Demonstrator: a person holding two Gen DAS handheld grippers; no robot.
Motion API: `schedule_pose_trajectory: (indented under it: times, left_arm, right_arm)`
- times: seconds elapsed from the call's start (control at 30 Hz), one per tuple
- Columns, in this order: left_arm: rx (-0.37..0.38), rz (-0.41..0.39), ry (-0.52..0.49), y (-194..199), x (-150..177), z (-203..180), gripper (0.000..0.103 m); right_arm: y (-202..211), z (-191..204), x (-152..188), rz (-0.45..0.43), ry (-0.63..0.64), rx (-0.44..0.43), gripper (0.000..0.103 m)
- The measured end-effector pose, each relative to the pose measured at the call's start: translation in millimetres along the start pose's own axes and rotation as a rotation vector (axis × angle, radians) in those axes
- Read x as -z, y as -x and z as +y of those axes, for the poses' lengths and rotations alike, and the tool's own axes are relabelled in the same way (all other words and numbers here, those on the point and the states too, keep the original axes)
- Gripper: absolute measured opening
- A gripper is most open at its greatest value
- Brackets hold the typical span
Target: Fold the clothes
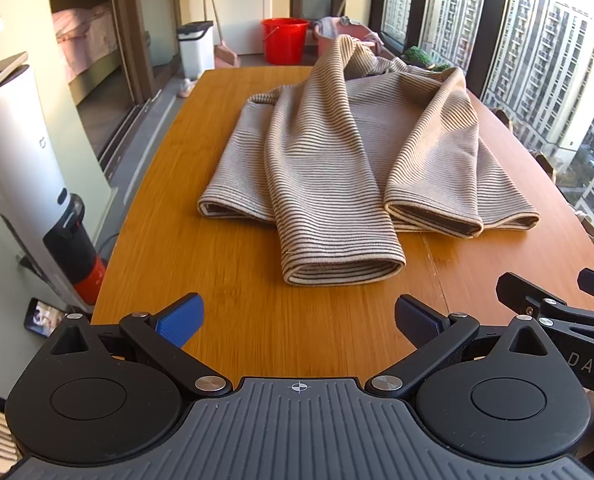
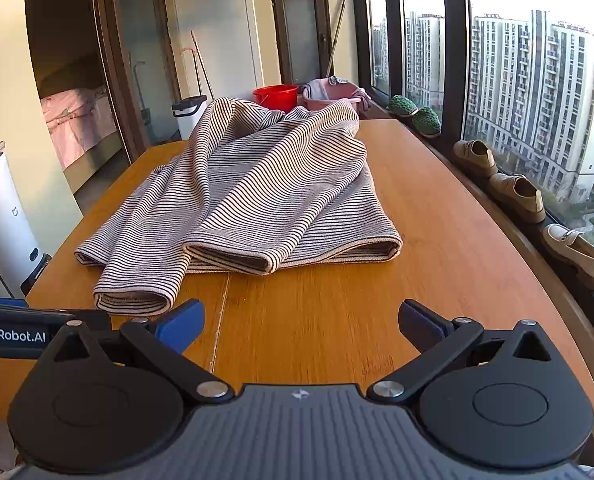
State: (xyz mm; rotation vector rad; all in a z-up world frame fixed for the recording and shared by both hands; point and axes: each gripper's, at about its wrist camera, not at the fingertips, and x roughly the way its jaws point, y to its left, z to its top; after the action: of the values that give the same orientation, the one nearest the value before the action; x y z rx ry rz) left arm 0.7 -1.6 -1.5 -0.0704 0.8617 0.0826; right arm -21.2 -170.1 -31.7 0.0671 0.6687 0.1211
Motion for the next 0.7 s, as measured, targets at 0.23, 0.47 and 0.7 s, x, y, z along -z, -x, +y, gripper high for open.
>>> schedule_pose_trajectory:
  times: [0.23, 0.47, 0.7]
  left_arm:
    - [-0.002, -0.001, 0.000, -0.8, -0.3, 0.7, 0.103]
    - [-0.005, 0.008, -0.004, -0.3, -0.3, 1.9, 0.103]
    - [0.007, -0.025, 0.005, 0.7, 0.3, 2.2, 0.103]
  right_arm:
    - [-0.3, -0.3, 0.2, 0.005, 0.002, -0.002, 0.103]
    - [-0.2, -0.4, 0.1, 0.005, 0.003, -0.002, 0.103]
    - [0.7, -0.9, 0.0, -0.001, 0.003, -0.004, 0.103]
